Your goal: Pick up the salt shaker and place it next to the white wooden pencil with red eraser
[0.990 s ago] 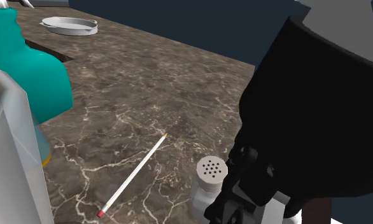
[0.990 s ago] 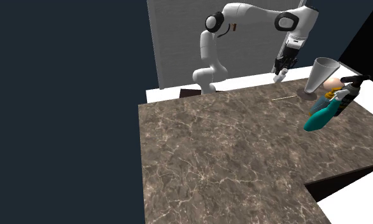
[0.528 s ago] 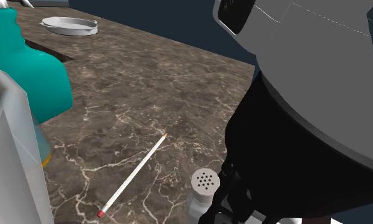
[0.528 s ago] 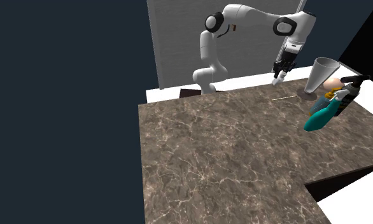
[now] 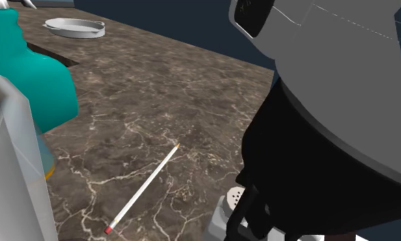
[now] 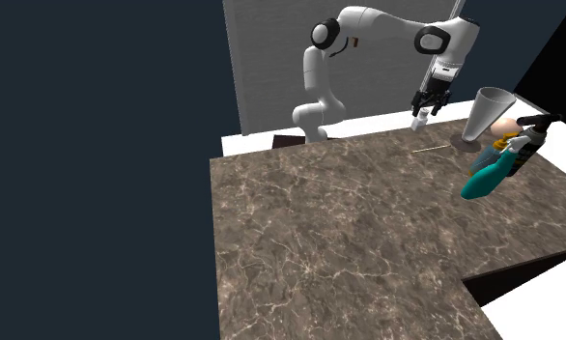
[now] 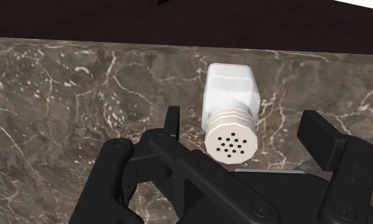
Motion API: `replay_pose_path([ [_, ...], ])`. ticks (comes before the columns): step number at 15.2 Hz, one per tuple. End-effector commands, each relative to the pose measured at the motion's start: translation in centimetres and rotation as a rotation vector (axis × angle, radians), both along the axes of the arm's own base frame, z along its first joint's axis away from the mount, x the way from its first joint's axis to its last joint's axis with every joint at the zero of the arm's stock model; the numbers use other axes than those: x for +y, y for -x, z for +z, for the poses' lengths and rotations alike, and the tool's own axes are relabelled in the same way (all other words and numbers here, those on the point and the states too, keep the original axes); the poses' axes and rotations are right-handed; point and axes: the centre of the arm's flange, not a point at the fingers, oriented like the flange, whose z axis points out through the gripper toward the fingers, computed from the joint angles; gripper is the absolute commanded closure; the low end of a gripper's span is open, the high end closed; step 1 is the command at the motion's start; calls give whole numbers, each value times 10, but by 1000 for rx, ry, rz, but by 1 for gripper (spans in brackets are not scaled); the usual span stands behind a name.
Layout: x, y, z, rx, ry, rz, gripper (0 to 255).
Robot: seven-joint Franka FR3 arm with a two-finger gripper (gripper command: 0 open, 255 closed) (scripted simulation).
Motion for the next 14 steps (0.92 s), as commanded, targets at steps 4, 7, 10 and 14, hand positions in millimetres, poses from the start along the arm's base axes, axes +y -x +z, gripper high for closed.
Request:
replay_pose_path([
  [4,2,3,26,0,0,0,0],
  [7,4,6,49,0,0,0,0],
  [10,4,6,49,0,0,0,0],
  [14,4,6,49,0,0,0,0],
])
